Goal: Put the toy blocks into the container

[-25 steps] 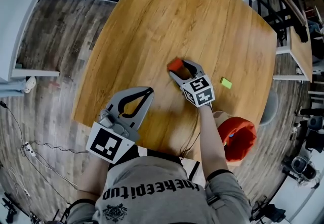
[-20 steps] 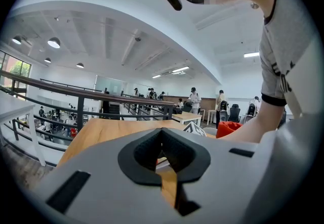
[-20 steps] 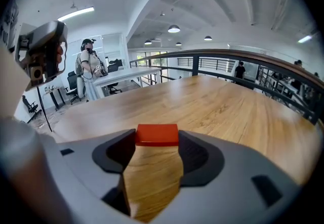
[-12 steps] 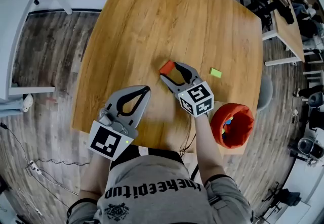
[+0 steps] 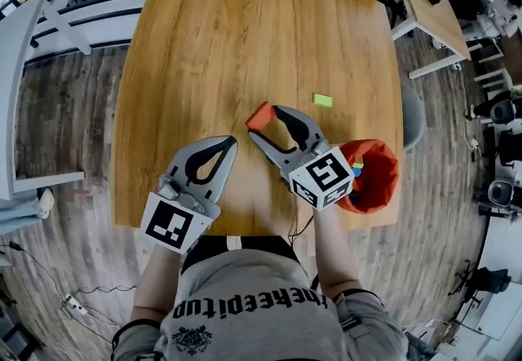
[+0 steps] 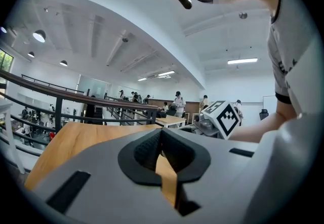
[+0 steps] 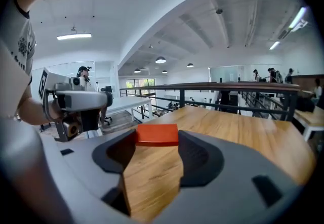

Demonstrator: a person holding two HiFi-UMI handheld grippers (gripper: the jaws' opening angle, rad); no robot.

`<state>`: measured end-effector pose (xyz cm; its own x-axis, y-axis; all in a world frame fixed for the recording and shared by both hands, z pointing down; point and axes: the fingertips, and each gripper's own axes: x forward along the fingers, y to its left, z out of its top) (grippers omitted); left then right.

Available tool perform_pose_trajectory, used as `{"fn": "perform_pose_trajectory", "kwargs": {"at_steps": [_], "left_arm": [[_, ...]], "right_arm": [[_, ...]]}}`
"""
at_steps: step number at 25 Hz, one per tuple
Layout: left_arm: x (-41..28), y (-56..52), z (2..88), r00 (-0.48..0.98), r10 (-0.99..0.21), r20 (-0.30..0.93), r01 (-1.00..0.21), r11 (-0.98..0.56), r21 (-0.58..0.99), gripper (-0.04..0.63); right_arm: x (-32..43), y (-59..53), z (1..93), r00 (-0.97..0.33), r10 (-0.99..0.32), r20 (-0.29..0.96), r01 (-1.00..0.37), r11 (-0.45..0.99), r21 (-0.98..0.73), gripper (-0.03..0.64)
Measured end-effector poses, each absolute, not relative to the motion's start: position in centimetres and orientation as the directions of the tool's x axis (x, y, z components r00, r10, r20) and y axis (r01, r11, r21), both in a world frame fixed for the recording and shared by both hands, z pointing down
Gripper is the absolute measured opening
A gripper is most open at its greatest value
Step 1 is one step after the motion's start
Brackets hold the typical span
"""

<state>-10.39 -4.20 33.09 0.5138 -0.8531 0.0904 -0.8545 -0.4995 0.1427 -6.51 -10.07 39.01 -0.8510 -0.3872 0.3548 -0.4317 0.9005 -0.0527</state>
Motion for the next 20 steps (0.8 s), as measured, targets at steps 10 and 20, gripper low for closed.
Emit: {"fn": "perform_pose_trajectory", "kwargs": {"at_steps": [10, 20], "left_arm": [[-4.9, -4.7, 31.9, 0.661, -0.748, 0.059, -0.749, -0.651, 0.124, 0.014], [1.0, -4.8, 31.3, 0.772, -0.635, 0.043, -0.635, -0.766, 0.1, 0.014]], "right_arm": [[-0.6, -8.2, 34.5, -0.797, -0.539, 0.272, -0.564, 0.826, -0.014, 0.268], [5.7, -6.7, 31.8, -0.711, -0.67, 0.213, -0.686, 0.727, -0.002, 0.268]]}}
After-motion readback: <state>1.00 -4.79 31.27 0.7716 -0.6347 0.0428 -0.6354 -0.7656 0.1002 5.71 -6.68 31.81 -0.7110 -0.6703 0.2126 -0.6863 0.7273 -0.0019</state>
